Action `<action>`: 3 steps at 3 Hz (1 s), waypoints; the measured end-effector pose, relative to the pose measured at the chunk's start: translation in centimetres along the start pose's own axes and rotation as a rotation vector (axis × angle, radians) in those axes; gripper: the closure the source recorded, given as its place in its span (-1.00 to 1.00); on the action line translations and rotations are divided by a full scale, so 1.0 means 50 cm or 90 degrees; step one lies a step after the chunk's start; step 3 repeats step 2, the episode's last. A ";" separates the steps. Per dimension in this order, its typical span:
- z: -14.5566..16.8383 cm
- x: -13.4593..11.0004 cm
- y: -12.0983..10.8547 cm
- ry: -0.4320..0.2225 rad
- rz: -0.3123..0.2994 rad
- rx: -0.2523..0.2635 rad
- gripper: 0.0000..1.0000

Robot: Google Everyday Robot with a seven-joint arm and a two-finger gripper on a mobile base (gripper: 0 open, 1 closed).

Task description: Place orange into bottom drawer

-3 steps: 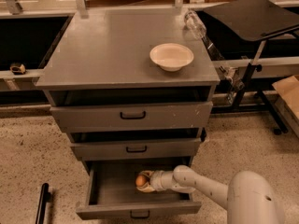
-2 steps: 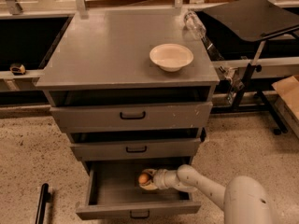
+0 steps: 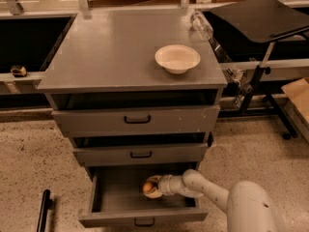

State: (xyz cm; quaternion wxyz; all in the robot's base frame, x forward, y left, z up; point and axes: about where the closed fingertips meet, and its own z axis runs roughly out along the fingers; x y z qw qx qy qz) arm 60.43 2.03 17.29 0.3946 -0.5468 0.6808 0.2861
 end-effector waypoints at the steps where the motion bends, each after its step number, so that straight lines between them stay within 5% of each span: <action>1: 0.000 0.000 0.000 0.000 0.000 0.000 -1.00; 3: 0.000 0.000 0.000 0.000 0.000 0.000 -1.00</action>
Offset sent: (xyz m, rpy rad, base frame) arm 0.0000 0.0000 0.0000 0.0000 0.0000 0.0000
